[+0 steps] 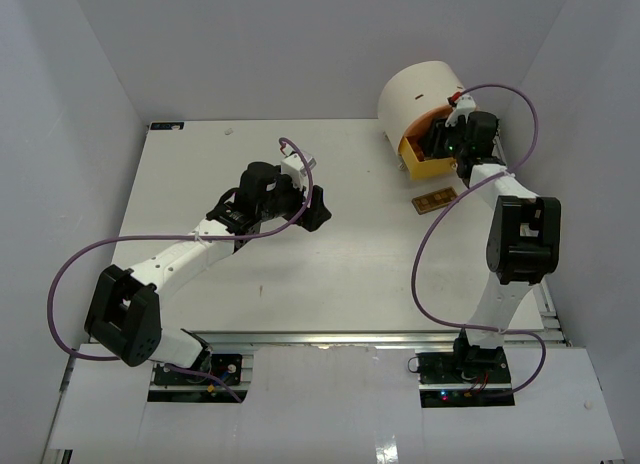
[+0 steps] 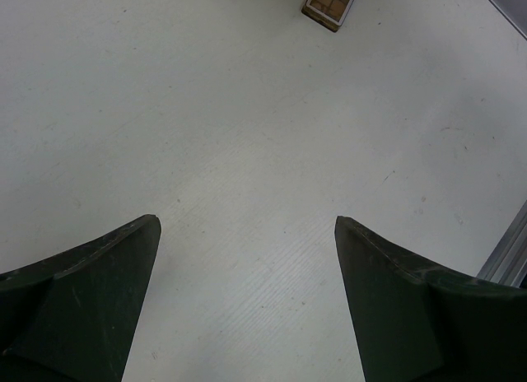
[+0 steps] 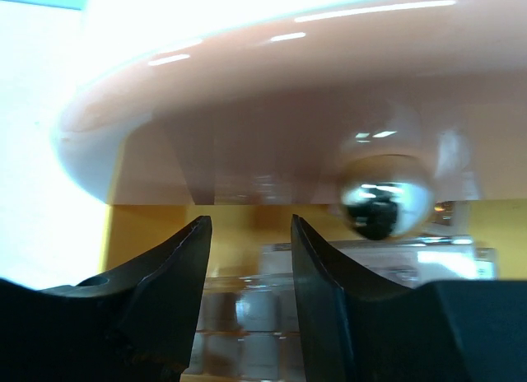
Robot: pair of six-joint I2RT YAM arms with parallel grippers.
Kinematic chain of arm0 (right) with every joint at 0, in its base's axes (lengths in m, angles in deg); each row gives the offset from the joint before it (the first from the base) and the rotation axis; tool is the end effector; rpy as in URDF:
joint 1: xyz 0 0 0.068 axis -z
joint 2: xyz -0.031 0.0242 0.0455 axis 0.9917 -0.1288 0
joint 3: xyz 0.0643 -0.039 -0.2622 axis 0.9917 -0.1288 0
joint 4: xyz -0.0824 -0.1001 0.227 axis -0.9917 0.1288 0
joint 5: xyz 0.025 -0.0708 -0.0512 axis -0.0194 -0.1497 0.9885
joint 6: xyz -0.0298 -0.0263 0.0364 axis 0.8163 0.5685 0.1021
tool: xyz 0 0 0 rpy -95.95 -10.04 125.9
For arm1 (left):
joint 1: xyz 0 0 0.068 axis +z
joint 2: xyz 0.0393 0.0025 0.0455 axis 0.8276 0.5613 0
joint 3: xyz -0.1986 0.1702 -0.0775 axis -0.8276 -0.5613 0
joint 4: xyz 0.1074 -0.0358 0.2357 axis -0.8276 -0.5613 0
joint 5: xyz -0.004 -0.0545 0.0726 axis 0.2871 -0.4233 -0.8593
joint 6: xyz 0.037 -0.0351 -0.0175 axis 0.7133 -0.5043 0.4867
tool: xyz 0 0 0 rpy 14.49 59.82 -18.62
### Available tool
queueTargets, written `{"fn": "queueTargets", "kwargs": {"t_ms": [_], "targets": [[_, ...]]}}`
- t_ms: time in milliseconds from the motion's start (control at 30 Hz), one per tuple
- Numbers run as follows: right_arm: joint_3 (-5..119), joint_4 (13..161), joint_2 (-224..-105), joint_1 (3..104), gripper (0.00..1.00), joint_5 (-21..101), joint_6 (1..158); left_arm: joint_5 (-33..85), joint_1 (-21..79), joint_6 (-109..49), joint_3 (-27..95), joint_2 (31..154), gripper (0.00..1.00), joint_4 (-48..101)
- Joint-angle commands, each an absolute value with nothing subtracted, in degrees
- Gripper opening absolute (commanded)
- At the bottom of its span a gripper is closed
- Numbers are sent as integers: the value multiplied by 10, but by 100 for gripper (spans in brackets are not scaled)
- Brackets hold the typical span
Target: Organize the makeup
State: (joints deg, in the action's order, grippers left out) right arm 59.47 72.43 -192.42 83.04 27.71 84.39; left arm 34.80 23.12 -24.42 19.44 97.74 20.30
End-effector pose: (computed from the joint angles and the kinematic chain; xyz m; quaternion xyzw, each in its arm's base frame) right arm 0.4501 0.0085 0.2579 -0.0858 0.7924 0.1449 0.5863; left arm 0.2654 -0.1830 0.2842 0.2713 0.8033 -0.2884 0.4449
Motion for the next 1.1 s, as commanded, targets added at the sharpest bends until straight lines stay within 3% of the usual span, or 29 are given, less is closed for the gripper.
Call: {"fn": "queueTargets", "kwargs": {"t_ms": [0, 667, 1067], "targets": [[580, 711, -1892, 802, 50, 271, 809, 345, 234, -238, 191, 947, 98, 206], [567, 730, -1854, 717, 50, 269, 754, 342, 234, -236, 189, 936, 98, 205], [502, 775, -1683, 709, 51, 310, 976, 346, 234, -237, 190, 930, 98, 205]]}}
